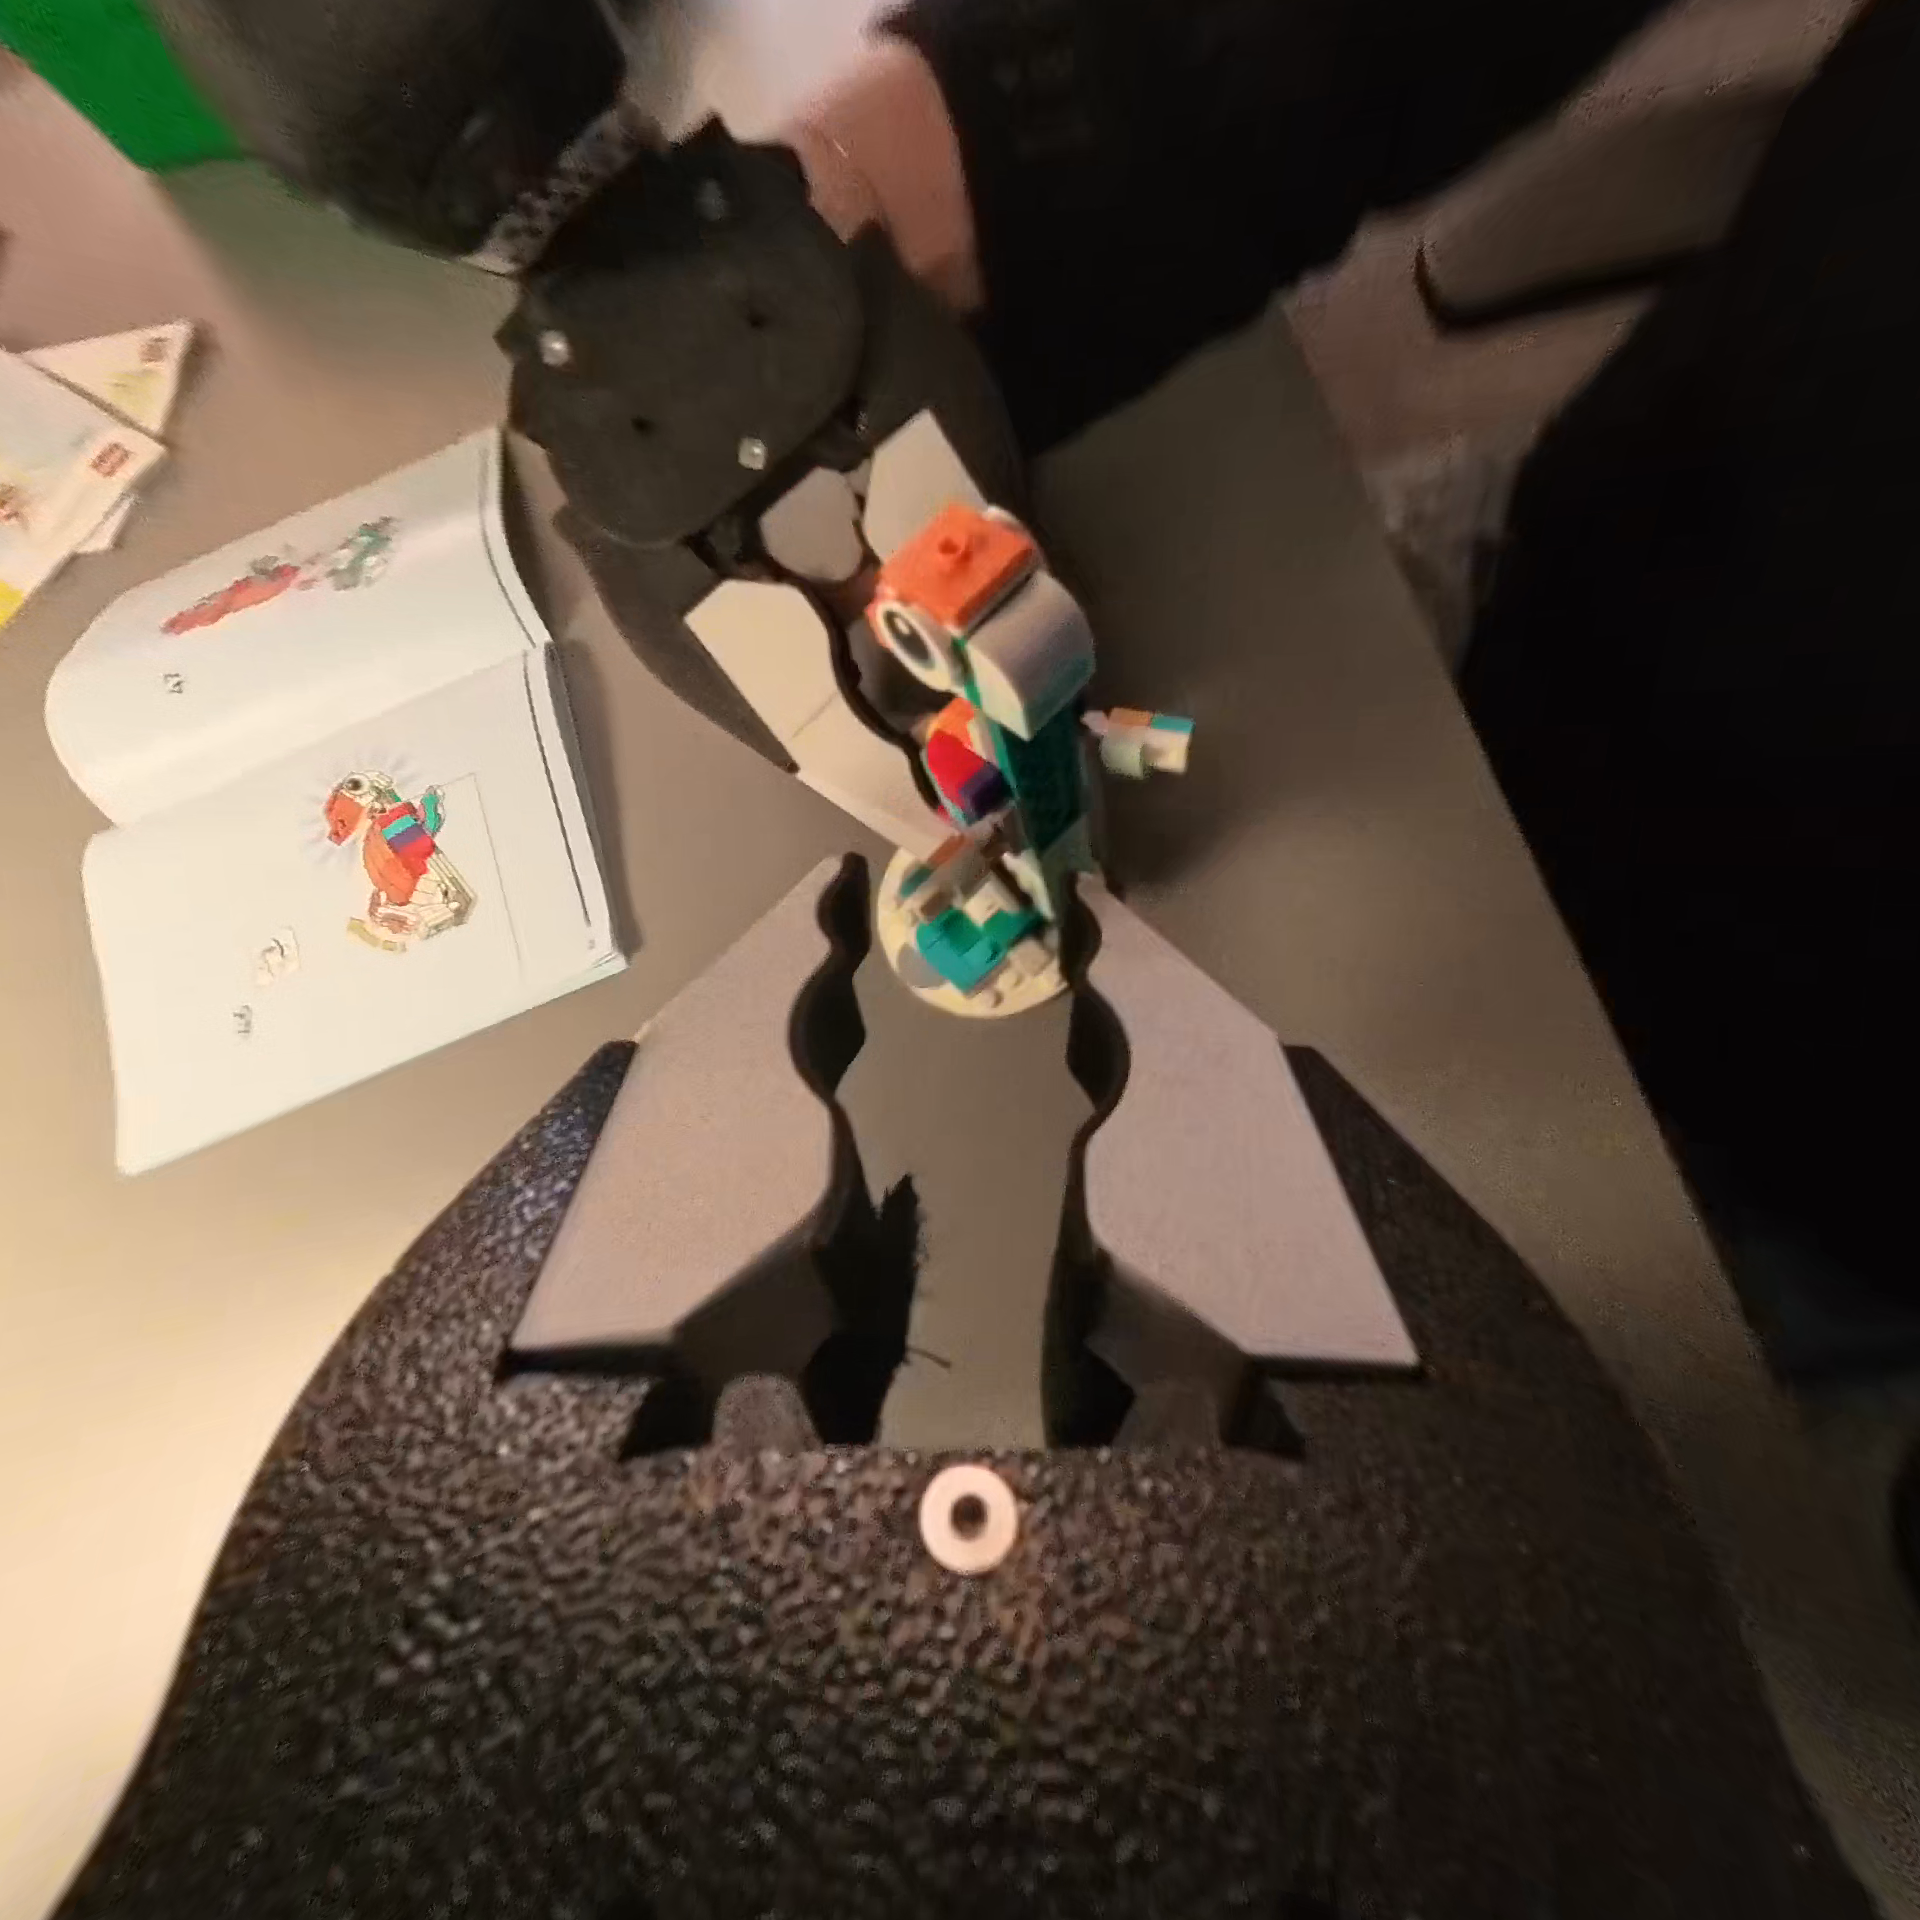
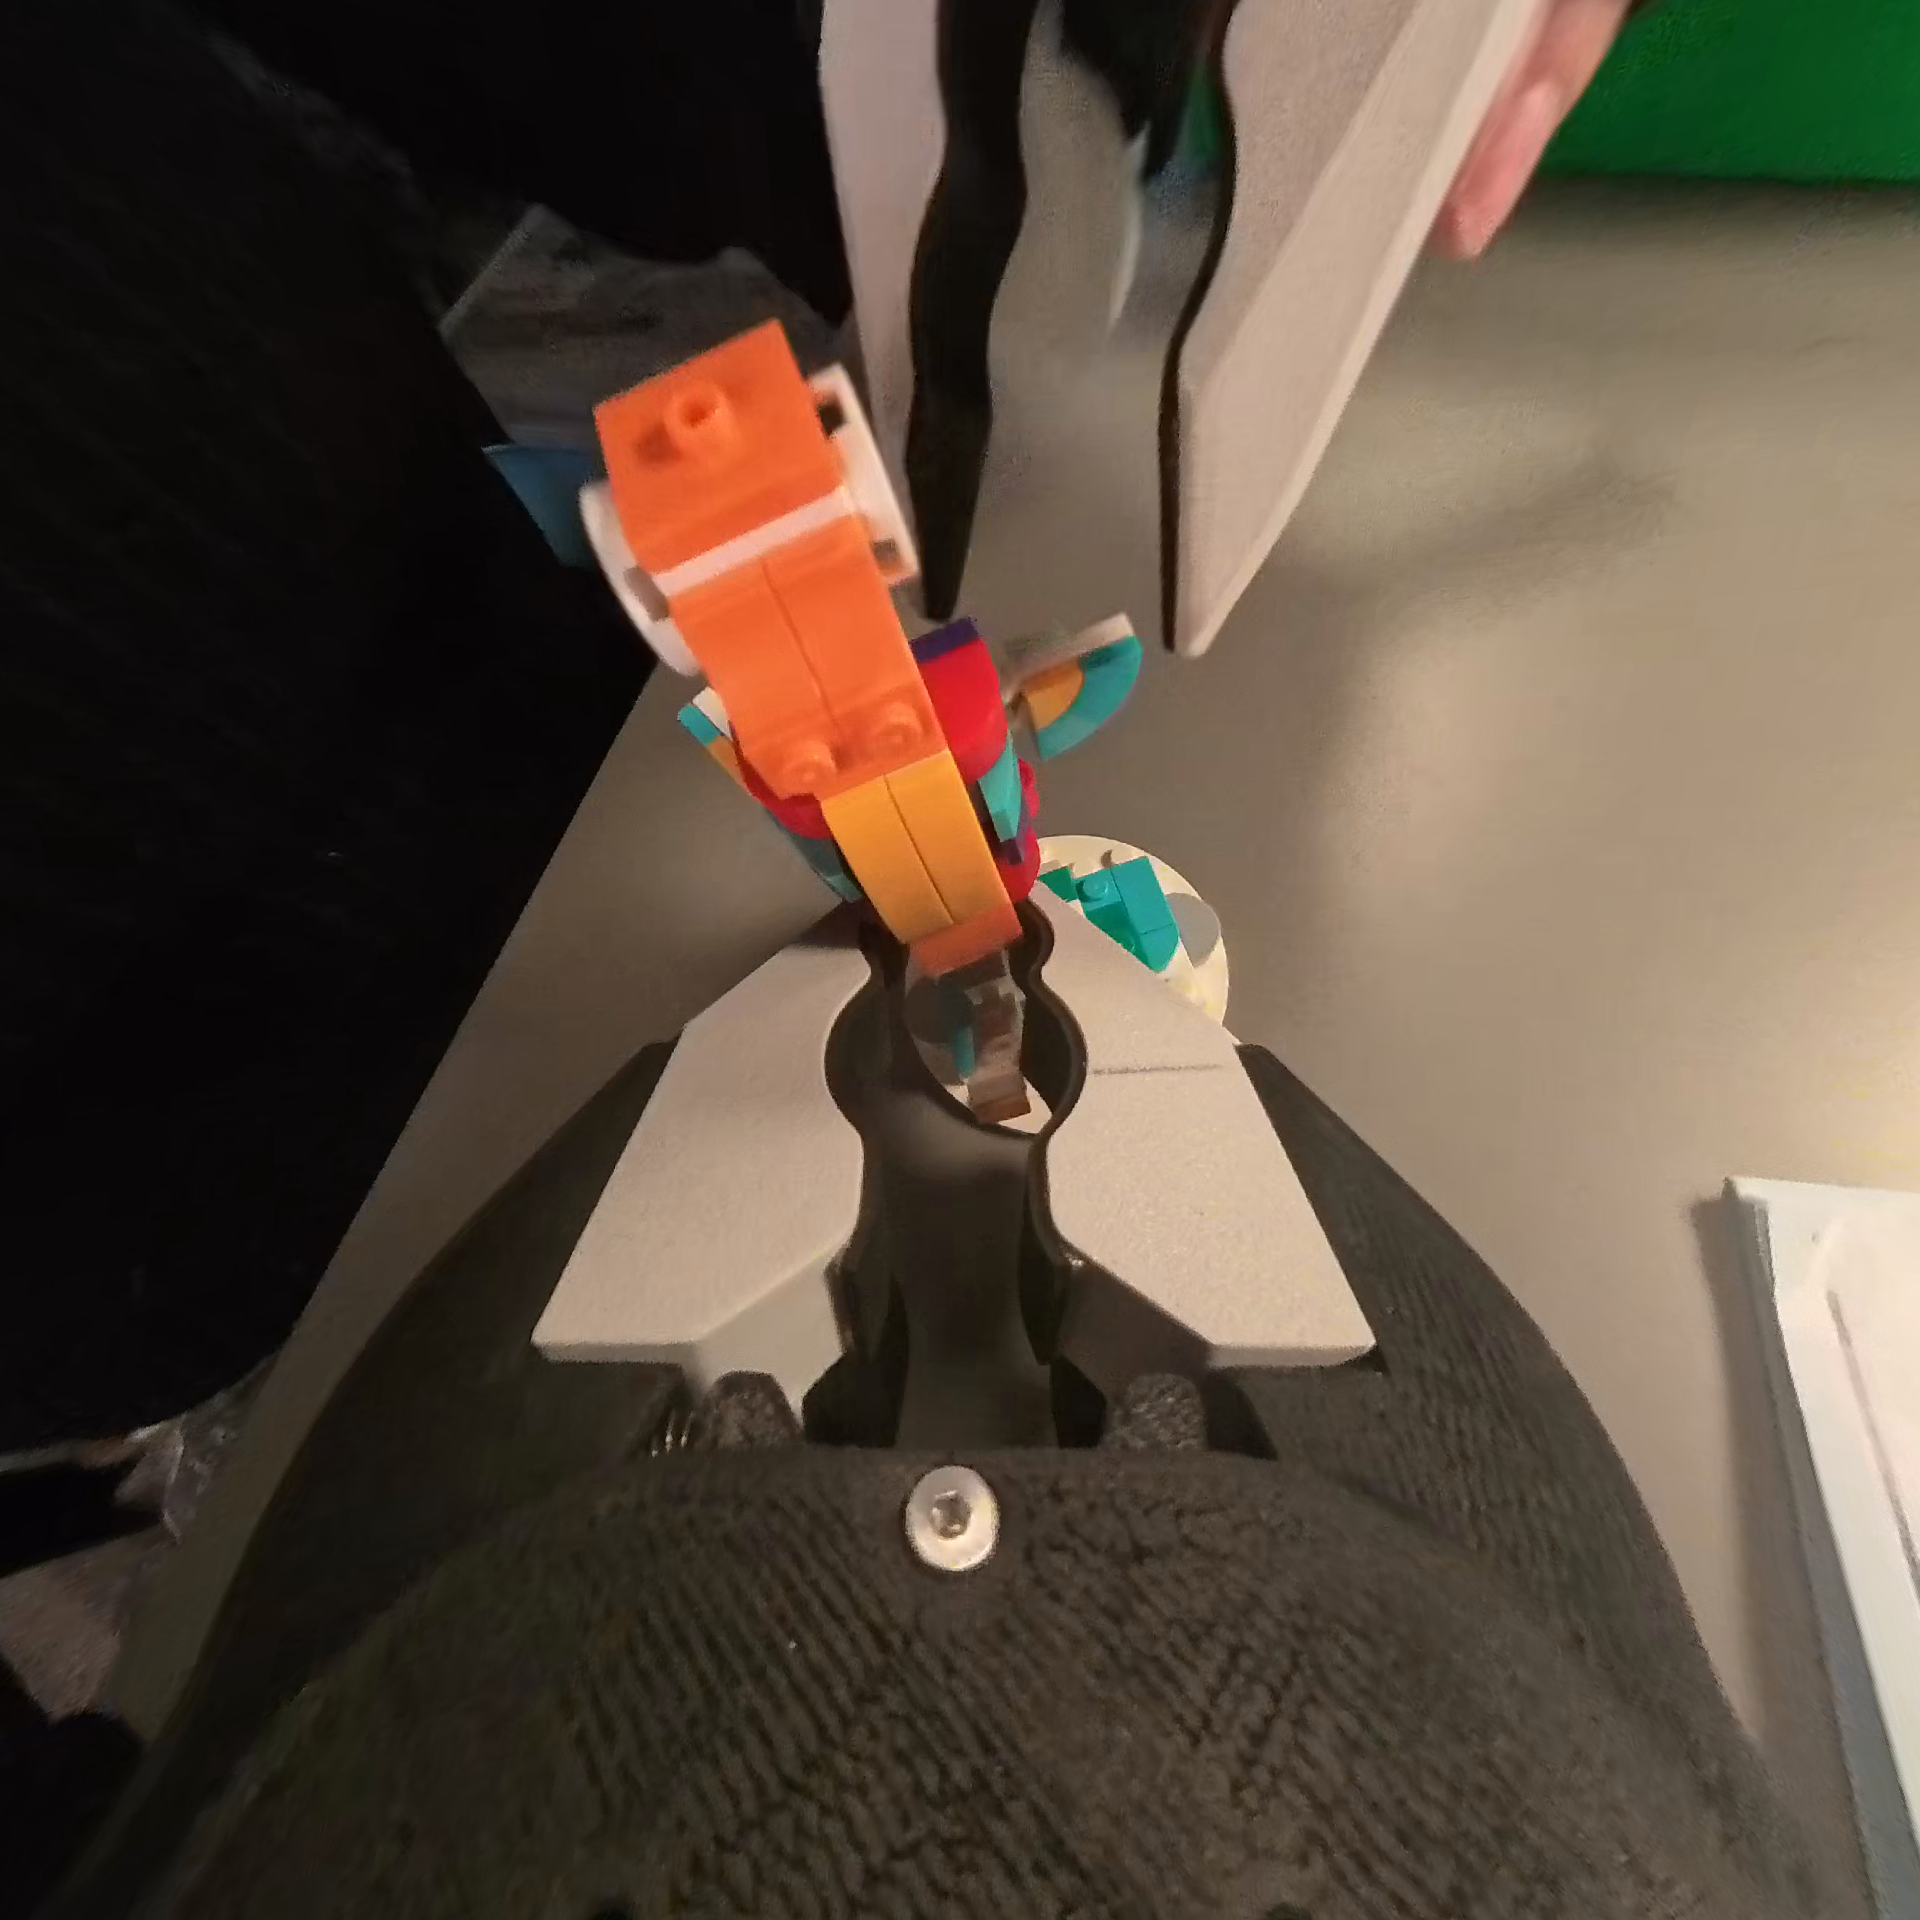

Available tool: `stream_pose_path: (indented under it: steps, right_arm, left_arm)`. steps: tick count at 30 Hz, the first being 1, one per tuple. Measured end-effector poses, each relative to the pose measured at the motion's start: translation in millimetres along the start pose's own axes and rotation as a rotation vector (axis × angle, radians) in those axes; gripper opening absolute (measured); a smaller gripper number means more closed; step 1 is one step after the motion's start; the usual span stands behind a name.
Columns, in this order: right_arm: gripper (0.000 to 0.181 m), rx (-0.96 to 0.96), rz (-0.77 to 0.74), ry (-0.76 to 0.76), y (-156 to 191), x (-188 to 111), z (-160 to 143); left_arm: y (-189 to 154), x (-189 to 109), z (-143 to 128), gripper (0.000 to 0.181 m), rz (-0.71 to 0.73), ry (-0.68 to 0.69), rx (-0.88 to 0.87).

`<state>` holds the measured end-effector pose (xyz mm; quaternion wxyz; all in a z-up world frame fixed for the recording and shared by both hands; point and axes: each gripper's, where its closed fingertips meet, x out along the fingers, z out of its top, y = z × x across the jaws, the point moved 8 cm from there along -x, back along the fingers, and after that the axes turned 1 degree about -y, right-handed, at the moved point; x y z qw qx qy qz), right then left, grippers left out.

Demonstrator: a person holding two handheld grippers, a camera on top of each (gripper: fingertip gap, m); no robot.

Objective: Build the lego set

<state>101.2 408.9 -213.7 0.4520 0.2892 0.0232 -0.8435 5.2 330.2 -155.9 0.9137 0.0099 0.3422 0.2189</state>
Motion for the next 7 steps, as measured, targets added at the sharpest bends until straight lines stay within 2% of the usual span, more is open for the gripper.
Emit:
stream_pose_path:
  steps: [4,7]
  right_arm:
    - [0.018,-0.009,0.014,0.011,-2,1,1]
    - [0.018,-0.014,0.018,0.010,-2,1,2]
  left_arm:
    - [7,3,10,0.028,-0.113,0.219,0.109]
    - [8,10,12,0.026,-0.162,0.297,0.157]
